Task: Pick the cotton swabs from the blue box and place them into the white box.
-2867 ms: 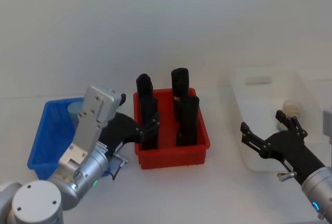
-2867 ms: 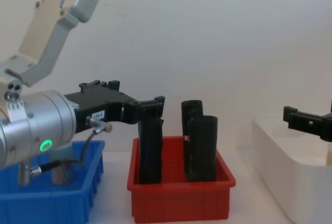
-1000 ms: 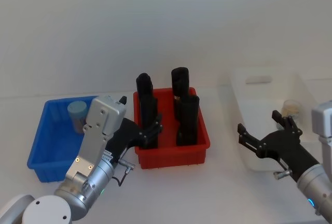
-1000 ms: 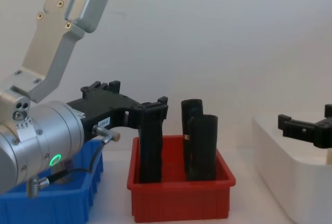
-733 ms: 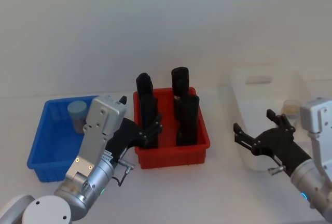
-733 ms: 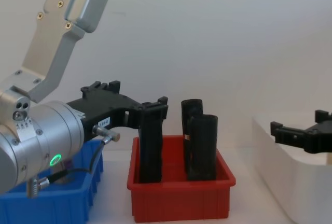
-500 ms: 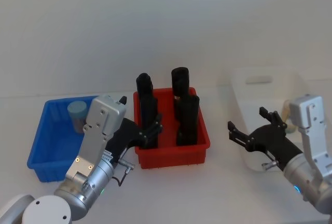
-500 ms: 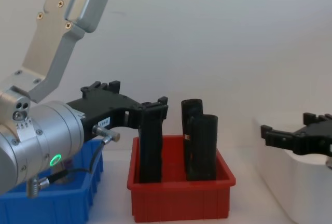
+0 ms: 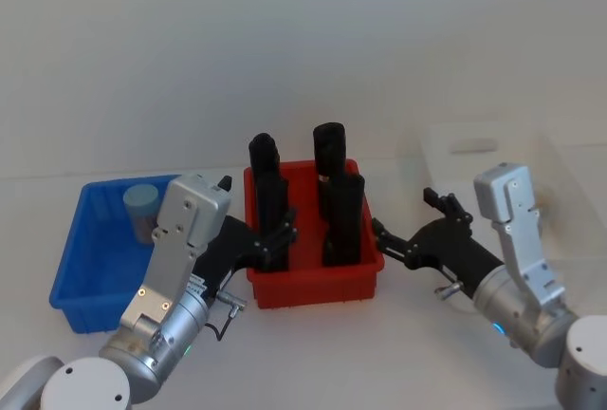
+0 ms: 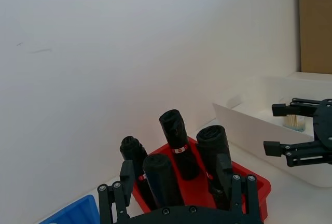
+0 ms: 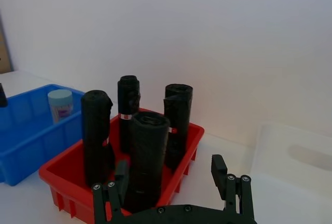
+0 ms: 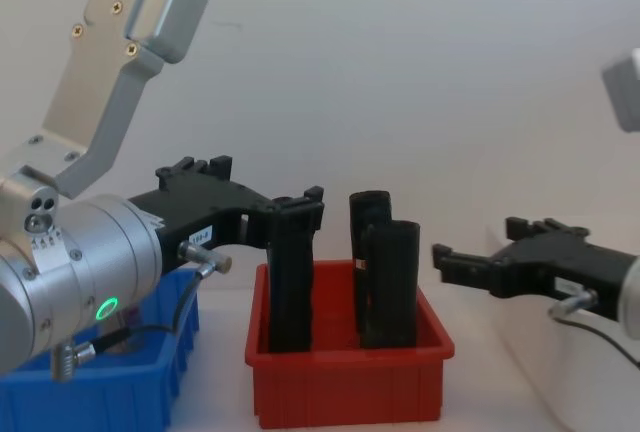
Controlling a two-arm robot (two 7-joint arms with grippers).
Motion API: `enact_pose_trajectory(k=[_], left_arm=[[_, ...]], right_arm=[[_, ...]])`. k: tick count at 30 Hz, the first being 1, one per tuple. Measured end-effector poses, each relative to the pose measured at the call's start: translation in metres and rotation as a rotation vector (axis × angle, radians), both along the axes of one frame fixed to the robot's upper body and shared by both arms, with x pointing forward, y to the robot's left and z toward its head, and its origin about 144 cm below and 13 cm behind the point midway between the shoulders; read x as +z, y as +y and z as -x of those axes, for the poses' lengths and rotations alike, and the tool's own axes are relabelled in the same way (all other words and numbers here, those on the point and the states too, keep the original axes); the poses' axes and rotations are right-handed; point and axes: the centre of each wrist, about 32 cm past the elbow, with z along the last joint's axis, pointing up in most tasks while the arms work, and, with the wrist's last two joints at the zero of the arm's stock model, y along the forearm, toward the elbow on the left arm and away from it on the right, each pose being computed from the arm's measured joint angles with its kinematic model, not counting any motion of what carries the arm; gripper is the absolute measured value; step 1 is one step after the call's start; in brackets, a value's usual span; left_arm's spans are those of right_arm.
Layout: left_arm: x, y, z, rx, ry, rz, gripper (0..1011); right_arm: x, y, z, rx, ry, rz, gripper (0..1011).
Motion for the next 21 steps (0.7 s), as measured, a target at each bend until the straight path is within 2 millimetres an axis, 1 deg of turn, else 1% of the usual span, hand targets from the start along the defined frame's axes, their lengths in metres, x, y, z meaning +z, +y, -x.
enact_pose_trajectory(k=[10, 21], left_arm=[[0.0, 0.0, 0.0, 0.0, 0.0, 0.0, 1004], [0.0, 0.0, 0.0, 0.0, 0.0, 0.0, 1004]], right_arm=[[-0.001, 0.021, -0.01, 0.047, 0.002, 0.003, 1001], [-0.001, 0.031, -0.02, 0.03, 0.02, 0.013, 1001]])
